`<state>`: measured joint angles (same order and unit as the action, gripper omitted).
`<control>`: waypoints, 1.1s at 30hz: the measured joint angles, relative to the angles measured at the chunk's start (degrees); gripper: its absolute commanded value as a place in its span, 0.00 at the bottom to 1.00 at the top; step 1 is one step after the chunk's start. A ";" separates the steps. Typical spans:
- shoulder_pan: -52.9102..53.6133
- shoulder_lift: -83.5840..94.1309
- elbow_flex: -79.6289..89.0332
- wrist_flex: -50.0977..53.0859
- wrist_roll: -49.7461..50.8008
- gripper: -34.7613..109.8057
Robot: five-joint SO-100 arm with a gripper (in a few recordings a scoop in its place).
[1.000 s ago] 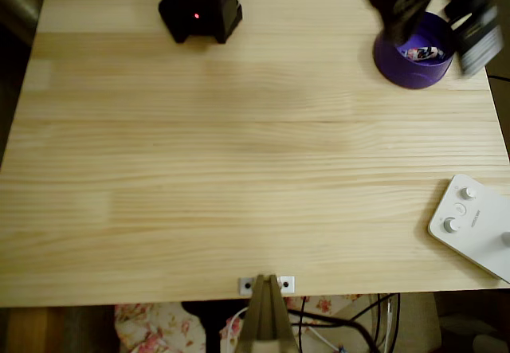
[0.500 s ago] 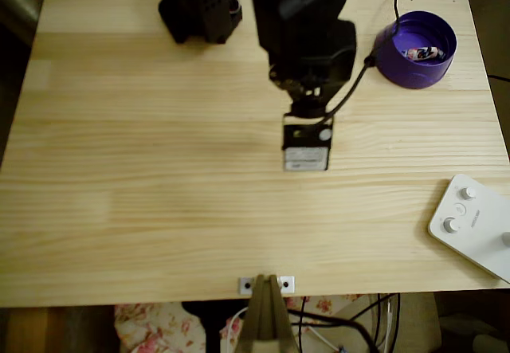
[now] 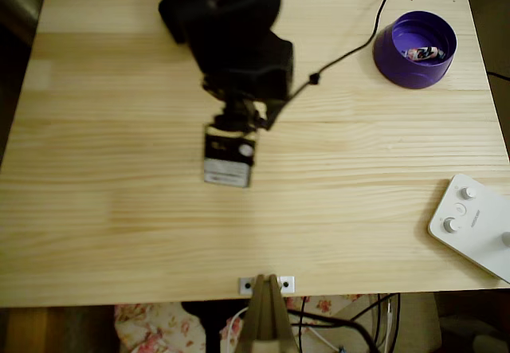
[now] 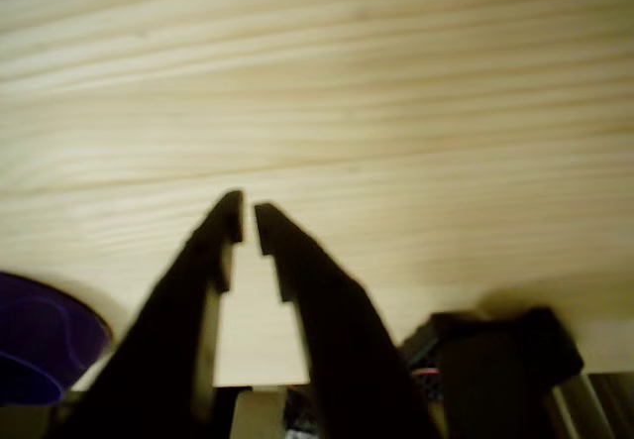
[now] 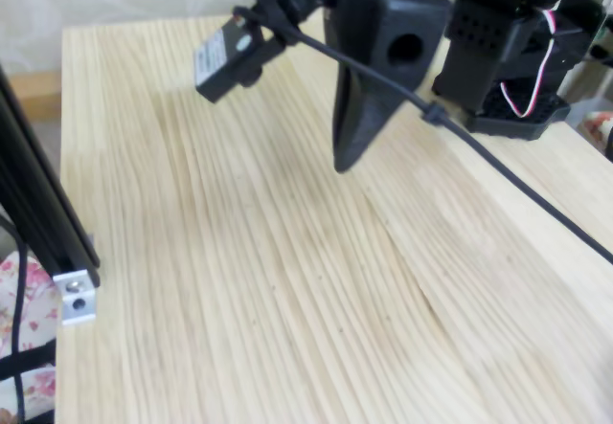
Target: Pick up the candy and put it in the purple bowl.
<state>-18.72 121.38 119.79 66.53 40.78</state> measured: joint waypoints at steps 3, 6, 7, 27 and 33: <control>3.43 8.70 6.06 -2.29 -3.16 0.24; 6.24 13.36 8.17 -2.20 -6.86 0.24; 6.86 14.33 8.26 -1.67 -7.65 0.24; 18.90 38.32 19.60 3.43 -8.44 0.24; 17.23 49.04 27.51 -1.93 -6.15 0.24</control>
<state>-1.49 170.42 147.30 64.60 34.63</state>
